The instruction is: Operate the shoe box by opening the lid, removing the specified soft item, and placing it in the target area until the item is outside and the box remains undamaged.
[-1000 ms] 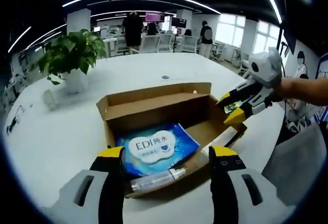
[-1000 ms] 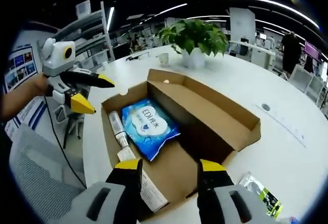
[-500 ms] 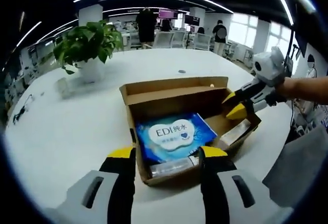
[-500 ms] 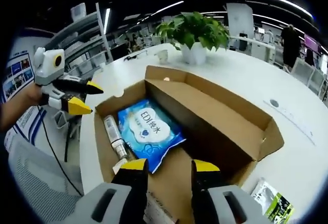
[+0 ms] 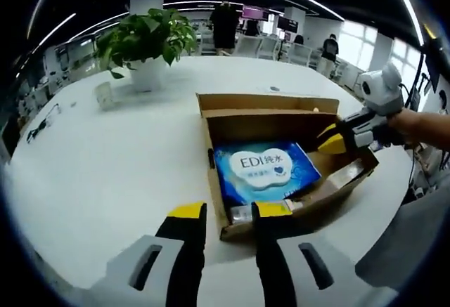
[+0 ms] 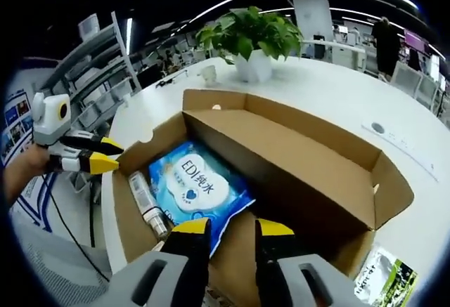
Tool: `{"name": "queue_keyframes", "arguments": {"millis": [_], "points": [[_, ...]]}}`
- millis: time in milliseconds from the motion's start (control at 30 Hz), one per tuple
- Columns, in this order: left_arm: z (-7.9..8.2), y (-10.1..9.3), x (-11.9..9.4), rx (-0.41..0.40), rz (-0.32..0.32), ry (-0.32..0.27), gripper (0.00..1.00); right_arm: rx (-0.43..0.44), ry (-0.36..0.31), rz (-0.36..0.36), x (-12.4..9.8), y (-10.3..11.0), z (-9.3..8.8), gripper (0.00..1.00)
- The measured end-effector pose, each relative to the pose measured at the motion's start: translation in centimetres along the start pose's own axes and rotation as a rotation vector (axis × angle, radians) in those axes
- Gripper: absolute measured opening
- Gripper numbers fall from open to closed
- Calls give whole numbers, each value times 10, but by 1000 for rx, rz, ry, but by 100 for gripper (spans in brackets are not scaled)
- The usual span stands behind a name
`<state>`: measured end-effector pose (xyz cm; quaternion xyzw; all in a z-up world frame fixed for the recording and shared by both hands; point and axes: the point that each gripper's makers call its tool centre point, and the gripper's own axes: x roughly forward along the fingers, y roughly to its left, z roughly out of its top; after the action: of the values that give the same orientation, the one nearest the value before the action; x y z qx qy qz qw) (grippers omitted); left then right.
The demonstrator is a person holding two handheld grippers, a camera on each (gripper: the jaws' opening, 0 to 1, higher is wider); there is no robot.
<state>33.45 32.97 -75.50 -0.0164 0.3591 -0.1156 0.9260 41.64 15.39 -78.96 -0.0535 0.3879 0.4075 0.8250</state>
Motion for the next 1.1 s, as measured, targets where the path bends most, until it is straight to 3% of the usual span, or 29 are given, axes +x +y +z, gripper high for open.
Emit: {"name": "queue_keyframes", "arguments": {"millis": [267, 533, 800, 1100], "points": [[-4, 3, 1, -34, 0, 0, 5, 46, 41, 6, 18, 3, -6, 18], [-4, 3, 1, -38, 1, -3, 5, 122, 84, -8, 33, 5, -15, 14], [-4, 2, 1, -25, 6, 2, 4, 184, 98, -12, 41, 9, -20, 2], [-4, 2, 1, -17, 19, 14, 4, 129, 93, -35, 35, 8, -21, 0]]}}
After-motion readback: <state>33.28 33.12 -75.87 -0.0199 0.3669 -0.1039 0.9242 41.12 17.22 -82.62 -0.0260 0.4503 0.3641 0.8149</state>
